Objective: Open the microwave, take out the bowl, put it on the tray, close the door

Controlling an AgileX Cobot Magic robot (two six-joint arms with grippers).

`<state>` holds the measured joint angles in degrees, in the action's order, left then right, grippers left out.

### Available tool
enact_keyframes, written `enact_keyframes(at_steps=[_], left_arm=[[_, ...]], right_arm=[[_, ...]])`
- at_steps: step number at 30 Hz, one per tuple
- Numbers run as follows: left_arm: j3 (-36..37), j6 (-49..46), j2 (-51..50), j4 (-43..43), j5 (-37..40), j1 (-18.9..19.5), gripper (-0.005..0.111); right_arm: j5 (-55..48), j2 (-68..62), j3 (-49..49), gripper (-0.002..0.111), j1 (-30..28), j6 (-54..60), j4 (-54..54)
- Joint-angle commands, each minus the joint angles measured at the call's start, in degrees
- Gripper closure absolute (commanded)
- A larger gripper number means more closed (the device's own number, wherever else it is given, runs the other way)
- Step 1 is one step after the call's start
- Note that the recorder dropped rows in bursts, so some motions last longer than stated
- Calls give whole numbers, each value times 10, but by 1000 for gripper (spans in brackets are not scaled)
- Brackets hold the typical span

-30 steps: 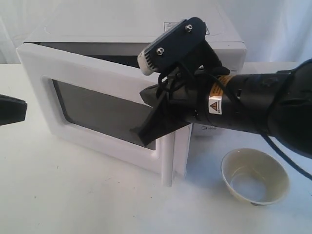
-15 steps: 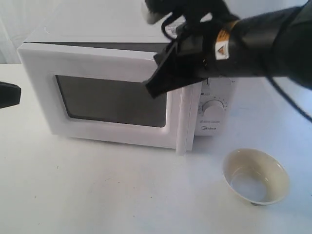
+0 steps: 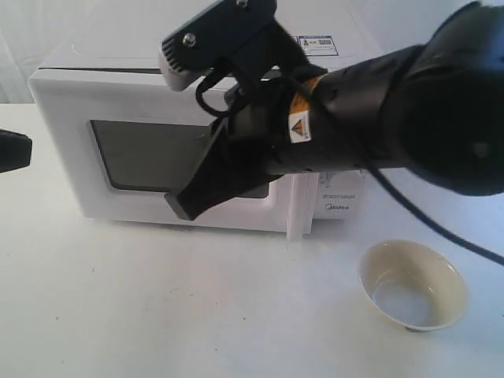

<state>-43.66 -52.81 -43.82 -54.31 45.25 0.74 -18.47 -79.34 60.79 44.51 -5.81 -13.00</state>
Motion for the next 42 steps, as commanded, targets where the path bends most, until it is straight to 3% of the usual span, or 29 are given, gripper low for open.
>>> enact_keyframes(at_steps=[1, 6, 15, 21, 29, 36, 42], left_arm=[[2, 19, 22, -2, 36, -2, 107], [2, 109, 63, 87, 37, -2, 107], [9, 161, 126, 119, 43, -2, 107], [70, 184, 161, 149, 32, -2, 107], [70, 185, 172, 163, 21, -2, 107], [70, 195, 172, 234, -17, -2, 107], [70, 311, 195, 342, -12, -2, 107]], right_arm=[[10, -51, 2, 108, 0, -199, -209], [-94, -69, 1, 108, 8, -479, -482], [-144, -132, 33, 108, 7, -564, -632], [-189, -166, 66, 108, -17, -566, -643], [-186, -167, 74, 108, -39, -566, -637], [-137, -158, 70, 108, -15, -566, -607], [-132, -129, 64, 108, 25, -566, -606]])
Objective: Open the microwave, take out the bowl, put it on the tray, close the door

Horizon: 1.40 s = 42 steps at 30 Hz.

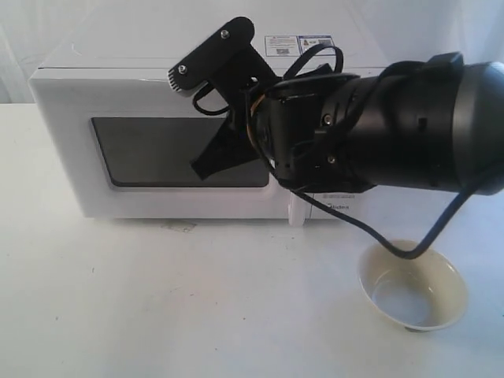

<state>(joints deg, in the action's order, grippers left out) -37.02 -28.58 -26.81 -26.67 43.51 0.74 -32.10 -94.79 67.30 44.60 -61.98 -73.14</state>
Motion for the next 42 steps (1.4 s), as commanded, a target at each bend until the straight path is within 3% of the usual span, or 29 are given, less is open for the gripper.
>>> enact_keyframes(at_steps=[1, 4, 12, 18, 30, 42], left_arm=[[4, 85, 36, 87, 3, -2, 107], [4, 138, 72, 149, -1, -2, 107], [4, 151, 124, 208, 58, -2, 107], [4, 151, 125, 209, 88, -2, 107], [4, 151, 125, 209, 87, -2, 107], [4, 151, 125, 209, 87, -2, 107]], right_arm=[[3, 31, -3, 108, 29, -4, -5], [16, 52, -12, 108, 39, -3, -7], [112, 99, -40, 108, 39, -29, -17], [136, 142, -46, 108, 40, -27, -17], [167, 331, -167, 108, 40, -27, -9], [170, 426, -172, 108, 40, -27, -8]])
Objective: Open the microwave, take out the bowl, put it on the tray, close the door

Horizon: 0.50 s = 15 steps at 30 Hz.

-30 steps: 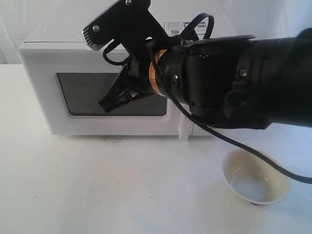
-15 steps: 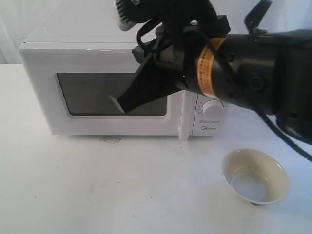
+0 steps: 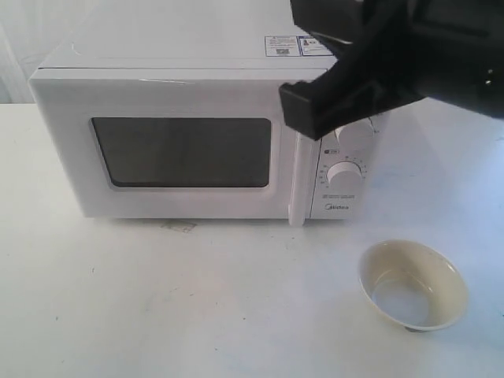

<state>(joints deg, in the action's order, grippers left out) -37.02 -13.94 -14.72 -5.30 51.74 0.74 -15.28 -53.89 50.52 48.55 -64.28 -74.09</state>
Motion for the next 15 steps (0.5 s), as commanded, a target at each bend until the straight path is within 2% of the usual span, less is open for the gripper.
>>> enact_keyframes(at_steps=[1, 15], left_arm=[[4, 5, 5, -5, 4, -2, 107], [4, 5, 5, -5, 4, -2, 107]], right_arm=[[2, 19, -4, 108, 0, -4, 1], [2, 24, -4, 108, 0, -4, -1]])
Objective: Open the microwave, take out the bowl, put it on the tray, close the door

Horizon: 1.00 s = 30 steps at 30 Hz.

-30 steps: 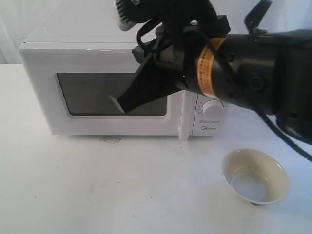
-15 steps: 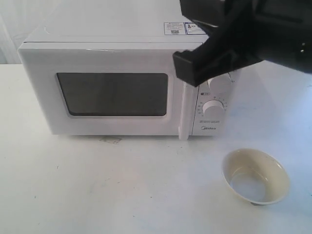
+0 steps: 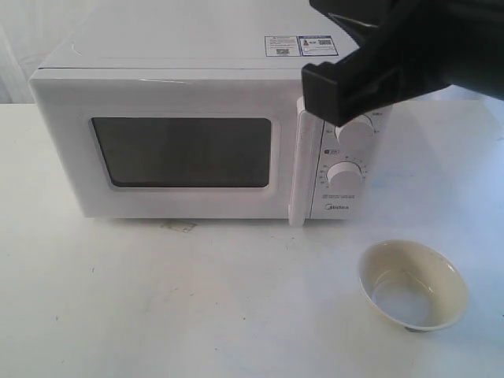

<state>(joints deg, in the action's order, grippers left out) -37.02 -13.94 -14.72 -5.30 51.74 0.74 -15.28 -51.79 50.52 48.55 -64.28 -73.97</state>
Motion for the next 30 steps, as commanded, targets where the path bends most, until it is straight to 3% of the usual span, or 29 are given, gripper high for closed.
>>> enact_keyframes(at_steps=[1, 10, 14, 30], left_arm=[[4, 5, 5, -5, 4, -2, 107], [4, 5, 5, -5, 3, -2, 107], [4, 5, 5, -5, 3, -2, 107], [4, 5, 5, -5, 3, -2, 107]], right_arm=[[1, 3, -4, 108, 0, -4, -2], [-71, 39, -39, 108, -1, -3, -6], [-57, 61, -86, 108, -14, -3, -6], [54, 251, -288, 108, -244, -95, -5]])
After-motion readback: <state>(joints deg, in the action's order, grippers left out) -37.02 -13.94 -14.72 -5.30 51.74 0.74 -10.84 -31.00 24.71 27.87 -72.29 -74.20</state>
